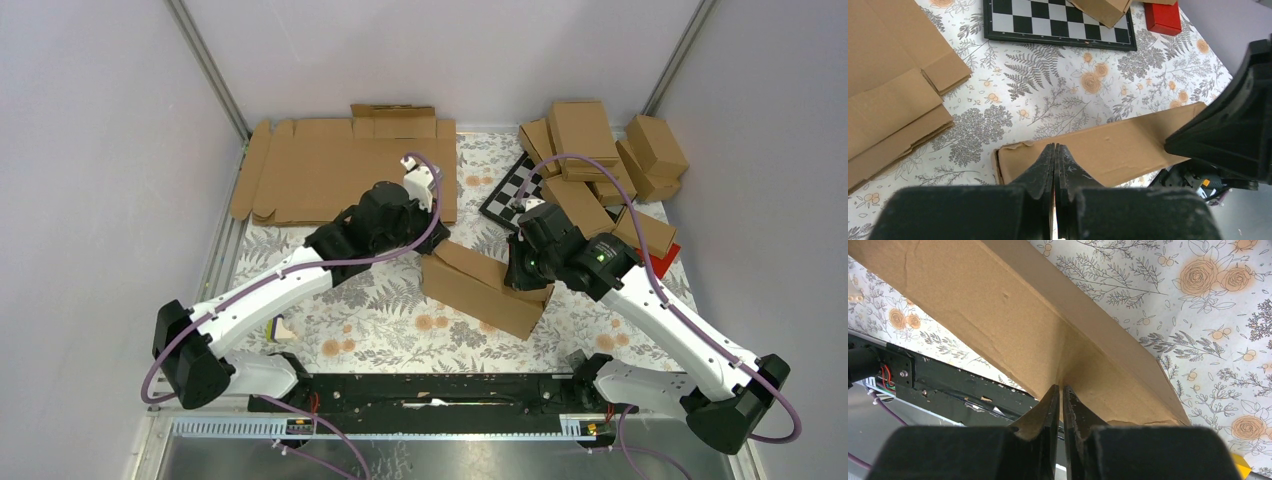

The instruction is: Fold the paper box

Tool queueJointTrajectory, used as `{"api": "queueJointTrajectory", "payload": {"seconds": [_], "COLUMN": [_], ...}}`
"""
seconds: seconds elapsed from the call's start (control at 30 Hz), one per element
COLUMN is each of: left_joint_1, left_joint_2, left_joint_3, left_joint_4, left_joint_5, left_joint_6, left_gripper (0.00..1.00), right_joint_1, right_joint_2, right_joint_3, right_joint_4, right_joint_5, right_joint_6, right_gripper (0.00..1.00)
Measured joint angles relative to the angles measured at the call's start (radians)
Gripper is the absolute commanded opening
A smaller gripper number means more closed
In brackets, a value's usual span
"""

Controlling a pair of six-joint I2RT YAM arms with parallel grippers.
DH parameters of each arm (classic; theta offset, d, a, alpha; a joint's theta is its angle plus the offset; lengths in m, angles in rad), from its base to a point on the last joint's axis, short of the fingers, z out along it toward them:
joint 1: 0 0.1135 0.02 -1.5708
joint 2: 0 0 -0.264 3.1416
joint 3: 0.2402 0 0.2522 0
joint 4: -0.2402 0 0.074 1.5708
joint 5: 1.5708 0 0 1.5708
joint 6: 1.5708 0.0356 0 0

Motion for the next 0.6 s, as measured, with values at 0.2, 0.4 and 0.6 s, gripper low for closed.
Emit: {"api": "queueJointTrajectory", "payload": {"seconds": [0.2,0.4,0.6], "left_joint_1": [0.056,0.065,0.068], "left_joint_2": [0.002,-0.034,-0.100], "left_joint_3": [-0.103,-0.234,-0.362], "left_joint_4": [0.084,0.240,0.389], "left_joint_5": [0.028,0.033,0.034], "left_joint_6": [-0.015,-0.046,-0.076], "left_gripper": [0.00,0.00,0.00], "right_joint_1": [0.000,0.000,0.000], "right_joint_2": [0.000,0.001,0.003], "right_joint_3": [0.000,0.000,0.000], "right_joint_4": [0.000,-0.001,0.003], "right_joint_5": [0.000,-0.005,-0.005], "right_joint_6": [0.000,0.000,0.000], "right_gripper": [0.13,0.13,0.13]}}
